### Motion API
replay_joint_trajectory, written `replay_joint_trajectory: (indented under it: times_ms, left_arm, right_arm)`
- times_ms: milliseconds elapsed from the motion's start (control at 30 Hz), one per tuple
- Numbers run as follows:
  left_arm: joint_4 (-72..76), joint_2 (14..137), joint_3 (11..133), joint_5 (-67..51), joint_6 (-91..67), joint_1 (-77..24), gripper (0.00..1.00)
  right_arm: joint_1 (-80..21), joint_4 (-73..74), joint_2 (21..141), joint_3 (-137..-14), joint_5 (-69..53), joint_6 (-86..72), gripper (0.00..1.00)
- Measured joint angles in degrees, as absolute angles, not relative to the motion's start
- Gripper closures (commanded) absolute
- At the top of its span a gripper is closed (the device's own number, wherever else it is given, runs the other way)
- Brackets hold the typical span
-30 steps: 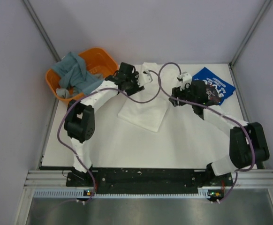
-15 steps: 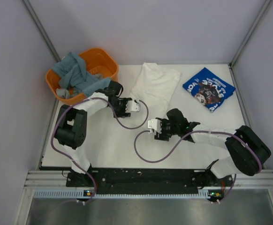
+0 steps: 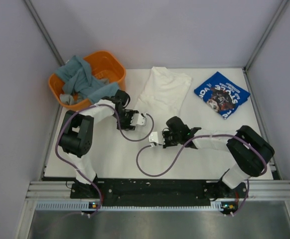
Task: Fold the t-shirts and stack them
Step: Grab one side of the 2/3 rectangular tshirt with both arms, then fold the long partially folded tshirt into a neat square
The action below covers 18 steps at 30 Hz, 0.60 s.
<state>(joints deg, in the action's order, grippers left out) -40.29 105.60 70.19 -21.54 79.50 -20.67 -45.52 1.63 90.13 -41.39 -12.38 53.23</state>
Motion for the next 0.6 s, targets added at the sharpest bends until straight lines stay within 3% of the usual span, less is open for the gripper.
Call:
replay_joint_trajectory:
  times_ms: [33, 133, 167, 400, 600]
  left_arm:
    - [-40.23, 105.60, 69.84, -21.30, 79.50, -20.67, 0.50]
    - [-39.57, 105.51, 69.01, -20.93, 79.05, -20.80, 0.95]
    - [-39.05, 105.51, 68.84, -20.69, 78.70, -20.93, 1.00]
    - [-38.87, 102.54, 66.19, -20.80, 73.84, -21.96, 1.00]
    - [-45.25, 89.08, 60.29, -22.28, 68.55, -22.50, 1.00]
  right_arm:
    - [-45.60, 1.78, 90.11, -41.41, -12.21, 53.47, 1.00]
    - [-45.65, 2.66, 89.67, -41.41, -11.75, 53.80, 1.00]
    - [-45.65, 3.36, 89.25, -41.39, -11.60, 53.76, 1.00]
    - [-45.89, 10.00, 81.65, -41.34, -11.66, 50.26, 1.00]
    - [-49.98, 16.86, 70.85, -41.34, -12.27, 42.57, 1.00]
